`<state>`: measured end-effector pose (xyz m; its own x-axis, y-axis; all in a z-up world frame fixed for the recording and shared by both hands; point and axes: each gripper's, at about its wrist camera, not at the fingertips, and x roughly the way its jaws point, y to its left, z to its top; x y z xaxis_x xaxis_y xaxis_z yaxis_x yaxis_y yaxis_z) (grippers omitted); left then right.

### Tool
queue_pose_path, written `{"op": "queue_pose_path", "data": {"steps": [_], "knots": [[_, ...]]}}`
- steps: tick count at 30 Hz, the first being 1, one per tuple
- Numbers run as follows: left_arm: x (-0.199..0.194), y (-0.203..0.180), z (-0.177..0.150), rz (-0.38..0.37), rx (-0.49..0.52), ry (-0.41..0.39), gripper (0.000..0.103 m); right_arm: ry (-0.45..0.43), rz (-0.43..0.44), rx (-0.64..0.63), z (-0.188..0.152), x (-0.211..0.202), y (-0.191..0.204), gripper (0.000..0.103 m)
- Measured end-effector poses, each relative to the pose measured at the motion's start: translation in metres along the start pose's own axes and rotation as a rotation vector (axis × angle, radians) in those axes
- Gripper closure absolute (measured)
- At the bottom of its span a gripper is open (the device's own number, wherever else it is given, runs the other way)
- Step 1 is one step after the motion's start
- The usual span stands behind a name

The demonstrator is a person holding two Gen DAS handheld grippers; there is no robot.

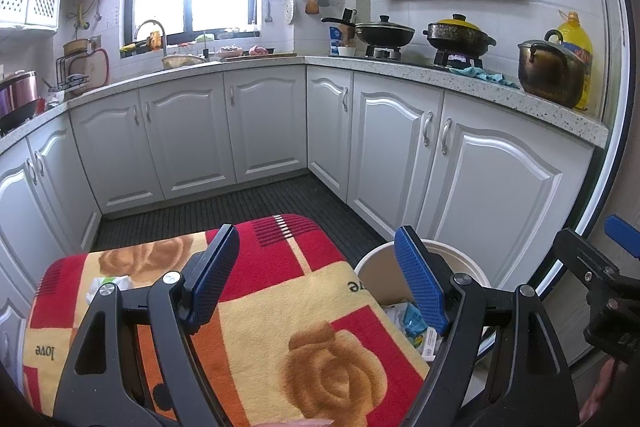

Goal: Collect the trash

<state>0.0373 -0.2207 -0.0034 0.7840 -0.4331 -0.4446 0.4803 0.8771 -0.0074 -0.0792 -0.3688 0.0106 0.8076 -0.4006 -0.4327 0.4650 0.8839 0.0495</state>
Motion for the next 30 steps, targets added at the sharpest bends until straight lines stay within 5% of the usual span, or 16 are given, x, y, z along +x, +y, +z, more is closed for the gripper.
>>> {"op": "queue_pose_path", "data": {"steps": [30], "knots": [[0.0017,-0.0053,0.0002,-0.02,0.01,0.006,0.024,0.025,0.0,-0.01,-0.0036,0.0062,0.0022,0.001]]}}
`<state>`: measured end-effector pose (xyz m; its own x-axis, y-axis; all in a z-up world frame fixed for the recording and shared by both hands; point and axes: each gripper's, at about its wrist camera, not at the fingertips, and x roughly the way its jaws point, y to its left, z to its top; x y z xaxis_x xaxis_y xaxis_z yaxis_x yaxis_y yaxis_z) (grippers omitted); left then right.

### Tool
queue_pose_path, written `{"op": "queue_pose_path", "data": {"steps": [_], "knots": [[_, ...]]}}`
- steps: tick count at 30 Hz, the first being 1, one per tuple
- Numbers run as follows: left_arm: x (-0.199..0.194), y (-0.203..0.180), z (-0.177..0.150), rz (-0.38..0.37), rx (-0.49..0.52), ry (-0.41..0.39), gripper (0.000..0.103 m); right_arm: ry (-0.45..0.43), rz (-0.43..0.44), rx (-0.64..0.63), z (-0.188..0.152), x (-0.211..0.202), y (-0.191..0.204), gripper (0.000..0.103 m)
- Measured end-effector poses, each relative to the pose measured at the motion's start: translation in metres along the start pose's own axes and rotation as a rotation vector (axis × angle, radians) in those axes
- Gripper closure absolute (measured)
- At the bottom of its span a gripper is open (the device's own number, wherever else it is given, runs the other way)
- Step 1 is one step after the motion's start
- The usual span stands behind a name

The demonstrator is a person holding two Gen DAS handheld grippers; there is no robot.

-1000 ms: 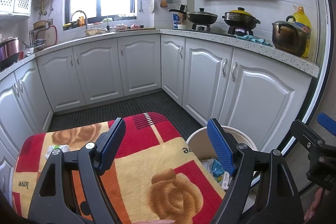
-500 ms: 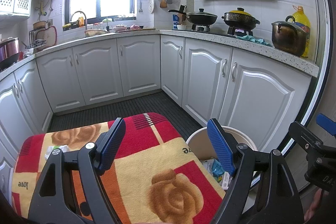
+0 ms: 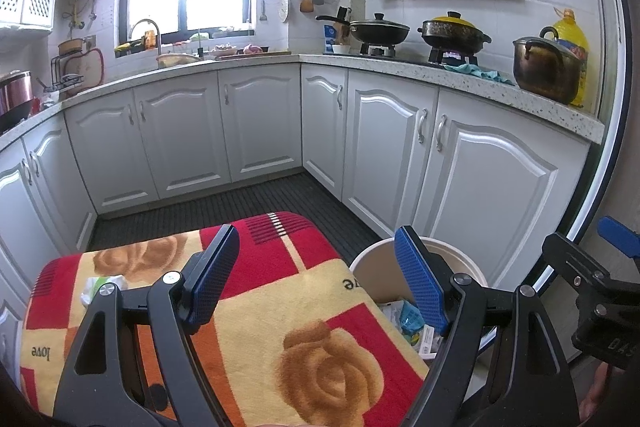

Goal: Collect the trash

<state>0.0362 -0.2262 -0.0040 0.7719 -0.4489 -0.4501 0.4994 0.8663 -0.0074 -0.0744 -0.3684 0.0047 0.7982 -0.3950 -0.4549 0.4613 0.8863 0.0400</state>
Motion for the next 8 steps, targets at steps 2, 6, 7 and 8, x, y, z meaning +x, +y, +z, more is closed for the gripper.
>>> {"op": "queue_pose_path", "data": {"steps": [2,6,7,8], "knots": [[0.0006,-0.0016,-0.0007,-0.002,0.006,-0.002,0.024,0.002,-0.001,-0.002,0.0,0.0008,0.0,0.001],[0.0027,-0.0019,-0.0029,-0.001,0.012,-0.006,0.024,0.012,-0.002,-0.006,-0.0005,0.0033,-0.0002,0.001],[0.0036,-0.0015,-0.0036,0.001,0.012,-0.004,0.024,0.013,-0.003,-0.006,-0.0007,0.0042,-0.0002,0.001],[0.0035,-0.0013,-0.0036,0.002,0.011,-0.003,0.024,0.015,-0.003,-0.007,-0.0009,0.0049,-0.0006,0.0]]}}
